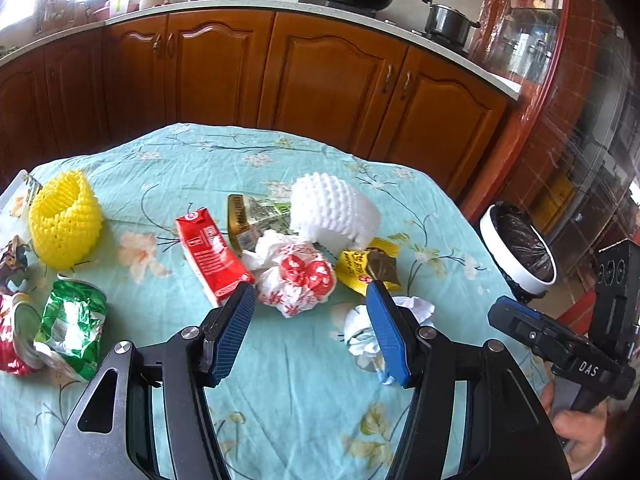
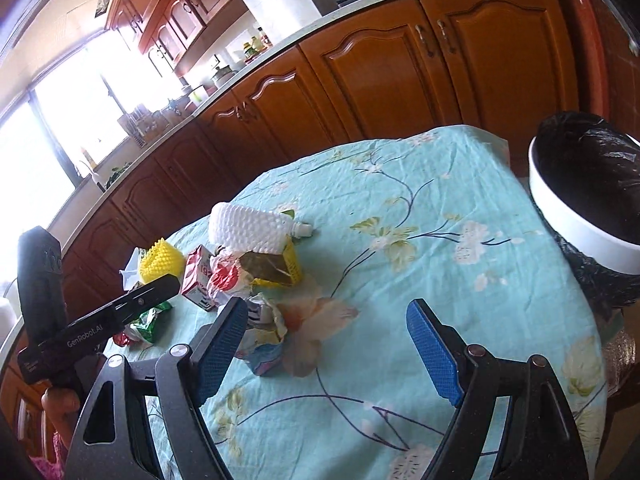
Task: Collect trash
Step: 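Move both open tools back over the table toward the remaining trash, then grasp the red milk carton with the left tool while the right tool grasps crumpled white paper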
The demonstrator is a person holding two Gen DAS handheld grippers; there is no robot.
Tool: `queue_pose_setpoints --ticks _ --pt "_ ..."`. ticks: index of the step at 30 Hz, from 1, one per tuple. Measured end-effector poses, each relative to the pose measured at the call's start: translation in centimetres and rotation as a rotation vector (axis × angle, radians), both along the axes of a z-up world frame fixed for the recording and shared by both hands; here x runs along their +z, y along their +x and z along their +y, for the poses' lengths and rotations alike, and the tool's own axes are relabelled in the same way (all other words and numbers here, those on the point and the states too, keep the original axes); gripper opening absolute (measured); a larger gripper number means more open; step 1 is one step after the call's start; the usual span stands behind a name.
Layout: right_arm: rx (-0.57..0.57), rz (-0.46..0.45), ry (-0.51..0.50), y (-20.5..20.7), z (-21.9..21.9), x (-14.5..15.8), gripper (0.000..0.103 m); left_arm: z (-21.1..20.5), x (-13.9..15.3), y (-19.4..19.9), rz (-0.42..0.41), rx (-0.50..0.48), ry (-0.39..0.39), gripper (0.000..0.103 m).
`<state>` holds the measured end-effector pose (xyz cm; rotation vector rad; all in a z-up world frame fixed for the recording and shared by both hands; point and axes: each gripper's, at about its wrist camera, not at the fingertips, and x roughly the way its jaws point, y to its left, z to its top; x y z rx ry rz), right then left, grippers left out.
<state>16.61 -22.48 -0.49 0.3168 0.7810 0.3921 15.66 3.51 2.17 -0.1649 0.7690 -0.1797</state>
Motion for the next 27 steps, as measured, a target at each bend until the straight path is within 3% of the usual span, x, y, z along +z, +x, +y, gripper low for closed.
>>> queue_pose_setpoints --ticks 11,14,24,27 --pt "0.114 0.019 -0.026 0.7 5.4 -1.1 0.083 4.3 -1.7 0.9 0.043 0.113 -0.014 0.060" --pt "0.129 0.028 -0.035 0.9 6.2 -1.7 0.083 4.4 -2.2 1.8 0.050 0.125 0.002 0.064" --pt "0.125 0.041 -0.053 2.2 6.9 -2.7 0.082 4.2 -4.3 5.4 0.106 0.146 0.040 0.064" --pt "0.128 0.041 -0.060 2.5 7.2 -2.8 0.077 4.1 -4.8 5.8 0.113 0.148 0.047 0.064"
